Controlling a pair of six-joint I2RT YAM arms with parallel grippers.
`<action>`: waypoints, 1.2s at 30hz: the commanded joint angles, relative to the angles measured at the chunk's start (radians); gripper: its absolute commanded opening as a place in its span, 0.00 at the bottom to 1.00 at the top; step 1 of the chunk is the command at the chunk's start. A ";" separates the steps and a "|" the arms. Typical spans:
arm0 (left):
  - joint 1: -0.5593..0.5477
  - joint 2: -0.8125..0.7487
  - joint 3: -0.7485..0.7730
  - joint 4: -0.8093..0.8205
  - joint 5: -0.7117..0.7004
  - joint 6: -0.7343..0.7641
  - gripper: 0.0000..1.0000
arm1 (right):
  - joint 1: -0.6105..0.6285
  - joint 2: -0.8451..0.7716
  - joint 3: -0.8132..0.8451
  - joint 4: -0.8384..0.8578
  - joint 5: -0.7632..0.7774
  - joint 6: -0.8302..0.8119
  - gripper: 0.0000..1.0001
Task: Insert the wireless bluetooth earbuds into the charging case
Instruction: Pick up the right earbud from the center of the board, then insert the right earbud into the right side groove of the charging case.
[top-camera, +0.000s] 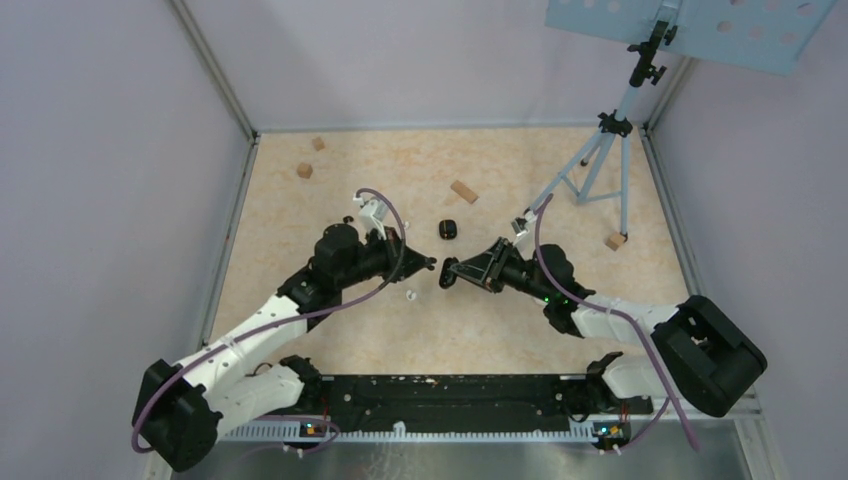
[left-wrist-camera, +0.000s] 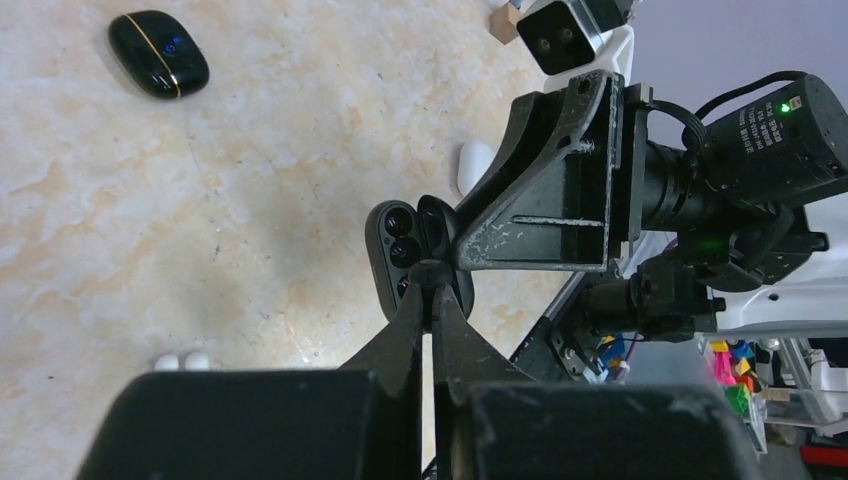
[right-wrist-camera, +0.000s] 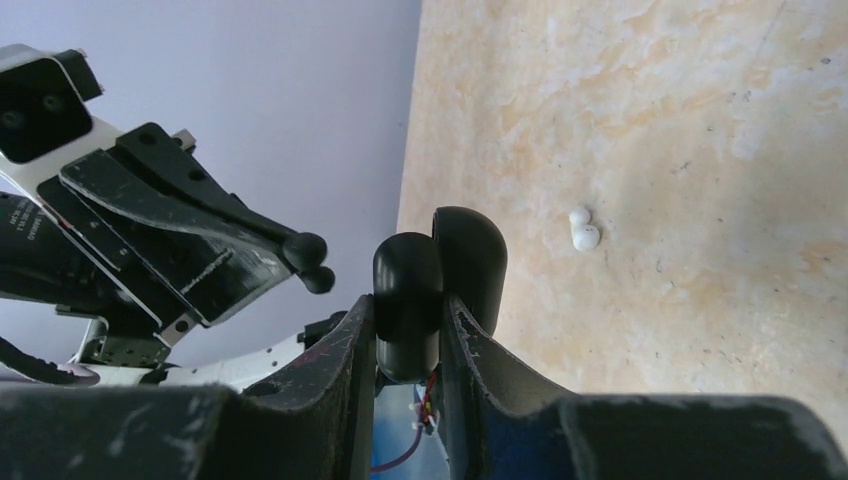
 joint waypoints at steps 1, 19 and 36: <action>-0.043 0.001 0.019 0.014 -0.093 -0.059 0.00 | -0.005 -0.007 0.047 0.066 0.010 0.008 0.00; -0.114 0.123 0.045 -0.017 -0.117 -0.123 0.00 | 0.006 -0.009 0.049 0.054 0.017 0.003 0.00; -0.118 0.172 0.106 -0.097 -0.103 -0.130 0.00 | 0.006 -0.007 0.047 0.061 0.014 0.002 0.00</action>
